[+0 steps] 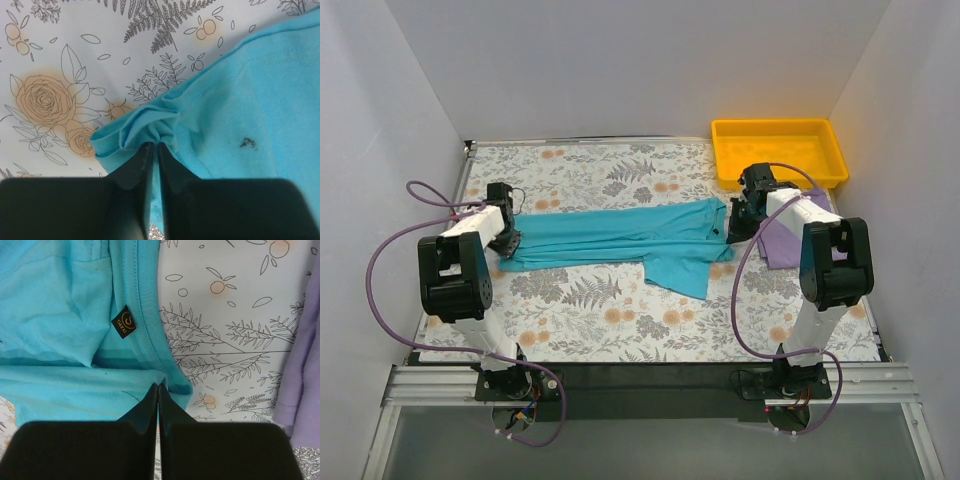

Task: Fold and stack the t-shirts
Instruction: Fold the tshirt

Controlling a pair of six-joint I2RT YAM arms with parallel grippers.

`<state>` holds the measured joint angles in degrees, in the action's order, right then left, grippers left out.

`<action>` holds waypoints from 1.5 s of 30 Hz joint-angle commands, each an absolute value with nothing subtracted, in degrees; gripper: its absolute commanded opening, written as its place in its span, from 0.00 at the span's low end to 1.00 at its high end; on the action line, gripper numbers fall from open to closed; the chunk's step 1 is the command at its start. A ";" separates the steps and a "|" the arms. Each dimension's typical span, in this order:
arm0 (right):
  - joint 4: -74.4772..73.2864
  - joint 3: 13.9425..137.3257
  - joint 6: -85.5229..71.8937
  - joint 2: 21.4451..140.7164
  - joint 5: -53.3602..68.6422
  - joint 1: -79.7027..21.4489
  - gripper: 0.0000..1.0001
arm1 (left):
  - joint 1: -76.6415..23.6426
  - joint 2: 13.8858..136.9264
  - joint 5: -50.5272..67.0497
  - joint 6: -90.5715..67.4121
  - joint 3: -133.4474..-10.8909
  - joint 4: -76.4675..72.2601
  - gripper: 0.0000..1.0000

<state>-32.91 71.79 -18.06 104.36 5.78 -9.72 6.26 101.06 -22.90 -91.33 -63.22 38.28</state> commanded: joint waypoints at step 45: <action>-30.41 47.81 -13.62 84.19 -3.69 -36.21 0.49 | 6.77 70.58 -18.02 -82.27 -45.35 38.41 0.82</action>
<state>-30.59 47.70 -12.95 83.90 -0.38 -35.29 6.59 72.58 -19.31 -83.33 -45.43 37.43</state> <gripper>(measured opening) 0.492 0.820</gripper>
